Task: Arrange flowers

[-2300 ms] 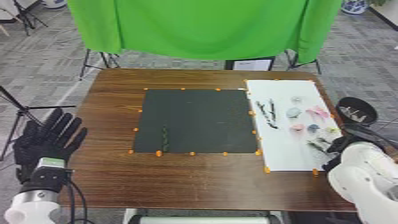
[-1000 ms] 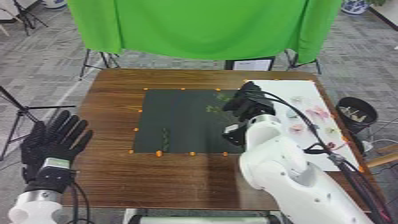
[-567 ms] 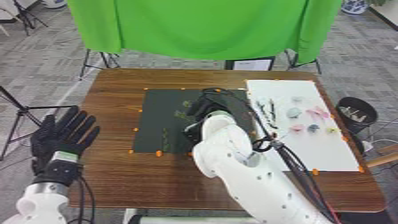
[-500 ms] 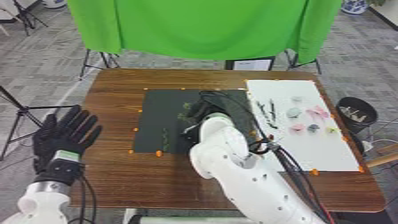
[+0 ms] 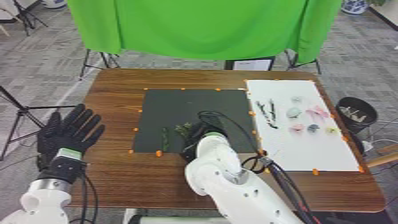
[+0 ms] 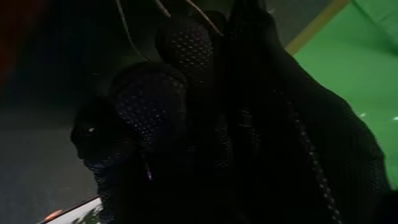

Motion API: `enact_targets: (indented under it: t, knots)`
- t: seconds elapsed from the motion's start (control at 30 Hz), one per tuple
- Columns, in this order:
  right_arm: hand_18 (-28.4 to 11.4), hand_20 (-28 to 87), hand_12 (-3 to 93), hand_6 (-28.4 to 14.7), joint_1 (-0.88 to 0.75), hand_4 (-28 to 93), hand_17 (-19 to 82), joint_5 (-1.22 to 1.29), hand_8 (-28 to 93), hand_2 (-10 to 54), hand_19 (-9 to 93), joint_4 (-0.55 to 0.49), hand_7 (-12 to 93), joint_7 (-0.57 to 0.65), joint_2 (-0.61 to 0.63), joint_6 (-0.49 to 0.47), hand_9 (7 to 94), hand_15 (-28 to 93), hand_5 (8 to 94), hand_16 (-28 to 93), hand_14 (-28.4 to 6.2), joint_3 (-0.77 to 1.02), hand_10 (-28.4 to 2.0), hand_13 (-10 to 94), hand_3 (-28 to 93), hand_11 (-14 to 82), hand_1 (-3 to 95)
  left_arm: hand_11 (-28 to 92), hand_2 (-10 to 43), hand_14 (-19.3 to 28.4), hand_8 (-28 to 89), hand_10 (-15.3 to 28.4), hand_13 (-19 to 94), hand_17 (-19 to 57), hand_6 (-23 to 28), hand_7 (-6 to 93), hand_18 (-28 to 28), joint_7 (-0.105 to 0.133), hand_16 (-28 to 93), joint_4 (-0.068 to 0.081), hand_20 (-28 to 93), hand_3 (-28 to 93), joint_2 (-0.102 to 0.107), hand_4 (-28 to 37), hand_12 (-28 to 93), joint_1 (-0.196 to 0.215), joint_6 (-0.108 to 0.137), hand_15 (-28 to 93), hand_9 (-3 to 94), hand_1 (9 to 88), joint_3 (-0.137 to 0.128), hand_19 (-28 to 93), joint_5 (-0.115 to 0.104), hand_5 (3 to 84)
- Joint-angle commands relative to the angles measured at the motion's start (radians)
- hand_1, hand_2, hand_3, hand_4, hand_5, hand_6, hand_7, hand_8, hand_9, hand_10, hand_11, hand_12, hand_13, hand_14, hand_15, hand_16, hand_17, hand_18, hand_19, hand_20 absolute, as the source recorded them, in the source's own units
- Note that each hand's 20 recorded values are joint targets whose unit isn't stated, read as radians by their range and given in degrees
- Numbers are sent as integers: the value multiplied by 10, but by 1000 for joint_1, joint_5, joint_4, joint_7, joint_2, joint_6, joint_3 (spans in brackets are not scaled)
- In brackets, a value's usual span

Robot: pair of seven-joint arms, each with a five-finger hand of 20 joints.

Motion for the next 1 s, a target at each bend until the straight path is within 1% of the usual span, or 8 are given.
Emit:
enact_targets:
  t: [0.03, 0.13, 0.23, 0.37, 0.53, 0.63, 0.8, 1.0]
  knots:
    - [-255, 400, 384, -44, -15, -206, 529, -20, 140, -95, 932, 12, 299, 11, -6, 4, 863, 599, 773, 330, -112, 4, -136, 826, 694, 234, 523, 200, 155, 168, -73, 159, 285, -69, 96, 136, 165, -14, -65, 3, 130, 730, 0, -283, 134, 3, 0, 384, 404, 255, 1, 393, 8, 477]
    - [-255, 397, 361, -48, -20, -202, 528, -20, 133, -95, 932, 7, 281, 11, -5, -10, 855, 598, 770, 331, -114, 9, -144, 823, 679, 245, 514, 200, 154, 168, -72, 158, 286, -69, 96, 136, 165, -27, -65, 3, 130, 731, -1, -283, 135, 2, 6, 384, 404, 255, -2, 393, 10, 477]
    - [-255, 390, 319, -52, -14, -209, 523, -17, 131, -95, 932, -3, 264, 10, 2, -11, 842, 598, 763, 332, -115, 1, -153, 817, 674, 276, 488, 200, 154, 168, -72, 159, 286, -69, 96, 137, 164, -25, -65, 4, 130, 732, 3, -283, 134, -1, 4, 385, 403, 255, 1, 393, 9, 477]
    - [-255, 378, 255, -53, -3, -225, 520, -10, 100, -95, 932, -19, 248, 6, 18, -13, 831, 598, 759, 328, -118, -13, -161, 812, 719, 309, 433, 201, 154, 168, -72, 159, 286, -70, 96, 137, 166, -13, -66, 2, 131, 732, 7, -283, 135, 5, 3, 385, 404, 255, -2, 394, 5, 477]
    - [-257, 376, 251, -53, 19, -237, 517, 16, 84, -95, 932, -49, 246, 7, 44, -20, 827, 598, 754, 328, -119, -28, -162, 807, 747, 309, 414, 200, 153, 168, -72, 160, 286, -69, 96, 138, 165, 11, -66, -4, 130, 734, 10, -283, 135, 28, 0, 386, 404, 255, -17, 394, -2, 476]
    - [-259, 375, 251, -53, 29, -240, 514, 32, 67, -95, 932, -69, 241, 0, 59, -27, 825, 599, 754, 329, -122, -36, -163, 804, 757, 310, 403, 201, 153, 168, -73, 159, 286, -69, 96, 137, 164, 16, -66, -6, 130, 733, 9, -283, 135, 38, -2, 386, 404, 256, -24, 394, -6, 477]
    - [-256, 367, 249, -53, 37, -232, 513, 30, -67, -95, 932, -103, 242, -10, 82, -31, 823, 601, 752, 326, -124, -48, -166, 802, 759, 305, 382, 201, 153, 169, -72, 159, 286, -69, 96, 137, 164, 26, -66, -8, 130, 733, 10, -283, 135, 41, 0, 387, 404, 256, -24, 394, -10, 477]
    - [-254, 349, 213, -65, 37, -221, 520, 24, -95, -95, 932, -153, 189, -40, 113, -66, 835, 582, 756, 314, -121, -57, -178, 811, 753, 233, 371, 202, 153, 168, -73, 159, 286, -69, 96, 137, 165, 44, -67, -13, 130, 732, 10, -283, 135, 62, -3, 387, 404, 257, -41, 394, -18, 477]
